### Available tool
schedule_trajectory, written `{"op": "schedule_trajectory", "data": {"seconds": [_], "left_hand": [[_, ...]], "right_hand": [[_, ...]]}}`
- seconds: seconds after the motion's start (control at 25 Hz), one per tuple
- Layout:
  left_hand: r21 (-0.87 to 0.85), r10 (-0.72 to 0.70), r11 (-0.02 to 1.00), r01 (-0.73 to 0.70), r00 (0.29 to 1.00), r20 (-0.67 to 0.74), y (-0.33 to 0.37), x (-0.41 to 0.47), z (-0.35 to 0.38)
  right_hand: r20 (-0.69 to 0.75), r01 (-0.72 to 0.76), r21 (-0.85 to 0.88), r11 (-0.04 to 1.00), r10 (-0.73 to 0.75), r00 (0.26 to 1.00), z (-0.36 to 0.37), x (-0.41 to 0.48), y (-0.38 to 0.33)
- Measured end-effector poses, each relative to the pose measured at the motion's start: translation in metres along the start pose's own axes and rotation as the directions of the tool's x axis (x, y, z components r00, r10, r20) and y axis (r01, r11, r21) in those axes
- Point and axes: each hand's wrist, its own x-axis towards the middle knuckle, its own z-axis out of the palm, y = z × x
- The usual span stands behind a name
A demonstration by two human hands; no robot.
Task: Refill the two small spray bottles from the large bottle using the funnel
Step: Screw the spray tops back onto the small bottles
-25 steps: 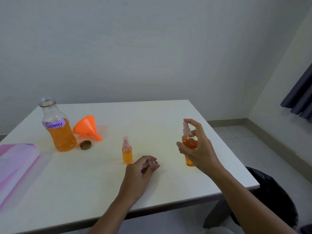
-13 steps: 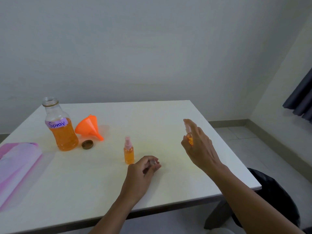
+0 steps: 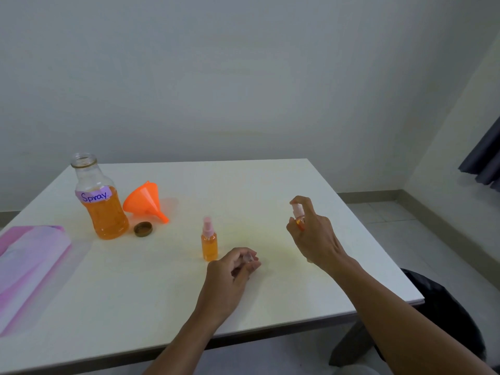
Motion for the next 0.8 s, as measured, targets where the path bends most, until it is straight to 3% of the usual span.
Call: {"op": "schedule_trajectory", "data": {"seconds": [0.2, 0.36, 0.6, 0.8], "left_hand": [[-0.044, -0.015, 0.999, 0.015, 1.0, -0.008, 0.003, 0.001, -0.001], [-0.188, -0.097, 0.979, 0.084, 0.993, -0.063, 0.03, 0.008, -0.003], [-0.406, -0.184, 0.905, 0.131, 0.978, -0.096, 0.088, 0.038, -0.001], [-0.42, -0.199, 0.894, 0.154, 0.978, -0.066, 0.094, 0.039, 0.001]], "right_hand": [[0.084, -0.029, 0.156, 0.987, 0.016, 0.996, -0.01, -0.005, -0.012], [0.102, -0.019, 0.232, 0.972, -0.005, 0.995, -0.016, -0.018, -0.017], [0.003, 0.163, 0.24, 0.957, -0.169, 0.986, -0.022, -0.042, -0.022], [-0.087, 0.258, 0.241, 0.936, -0.244, 0.966, -0.029, -0.049, -0.028]]}}
